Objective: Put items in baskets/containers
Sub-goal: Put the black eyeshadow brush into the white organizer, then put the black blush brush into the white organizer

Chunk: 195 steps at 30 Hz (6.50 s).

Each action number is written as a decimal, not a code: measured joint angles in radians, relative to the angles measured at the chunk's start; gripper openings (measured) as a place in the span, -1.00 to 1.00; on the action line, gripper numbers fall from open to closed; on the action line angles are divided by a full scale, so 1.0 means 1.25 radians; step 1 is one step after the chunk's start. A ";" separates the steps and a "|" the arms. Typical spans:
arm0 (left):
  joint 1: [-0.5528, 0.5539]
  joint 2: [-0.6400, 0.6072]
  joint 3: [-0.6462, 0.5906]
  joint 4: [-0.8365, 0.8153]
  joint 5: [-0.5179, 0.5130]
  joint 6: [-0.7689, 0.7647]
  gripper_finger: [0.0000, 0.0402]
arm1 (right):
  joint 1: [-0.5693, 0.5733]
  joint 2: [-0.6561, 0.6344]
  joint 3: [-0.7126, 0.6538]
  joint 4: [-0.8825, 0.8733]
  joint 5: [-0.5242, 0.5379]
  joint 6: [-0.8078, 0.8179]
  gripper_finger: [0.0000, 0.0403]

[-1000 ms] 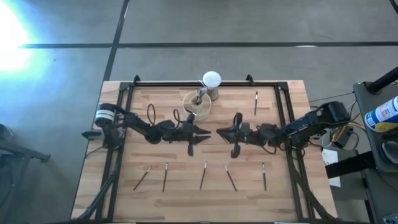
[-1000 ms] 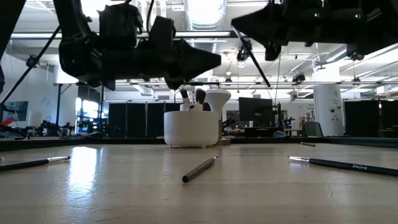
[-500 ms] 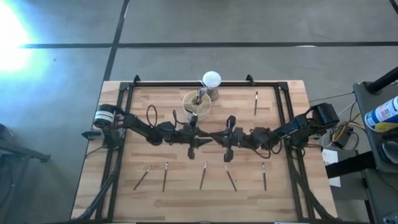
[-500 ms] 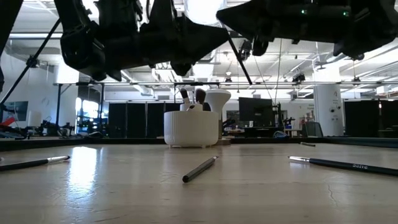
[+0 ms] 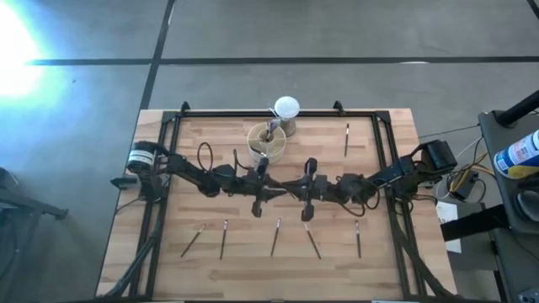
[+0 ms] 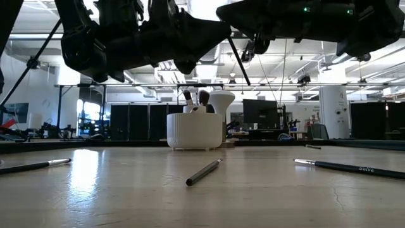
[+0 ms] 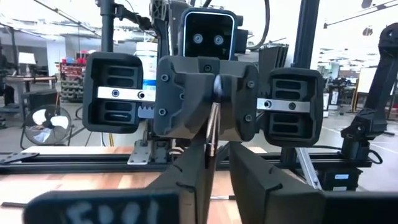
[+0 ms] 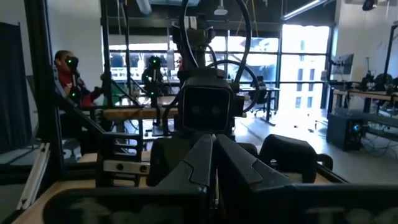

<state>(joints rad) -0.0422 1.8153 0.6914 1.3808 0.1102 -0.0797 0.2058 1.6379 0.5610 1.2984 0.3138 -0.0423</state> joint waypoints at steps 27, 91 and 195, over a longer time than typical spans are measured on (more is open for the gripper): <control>0.060 -0.232 -0.087 -0.324 -0.416 0.145 -0.97 | 0.000 -0.001 -0.001 -0.038 0.085 -0.034 -0.53; 0.221 -0.262 -0.188 -0.407 -0.408 0.036 -0.54 | -0.001 -0.001 0.001 -0.055 0.085 -0.060 -0.74; 0.106 -0.269 -0.205 -0.430 -0.173 0.147 -1.00 | 0.533 -0.071 0.165 -1.773 -0.107 1.396 -0.60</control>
<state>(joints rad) 0.0902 1.4788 0.4351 0.8430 -0.1066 0.1043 0.8726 1.5490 0.7670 -0.9176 0.1796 1.7026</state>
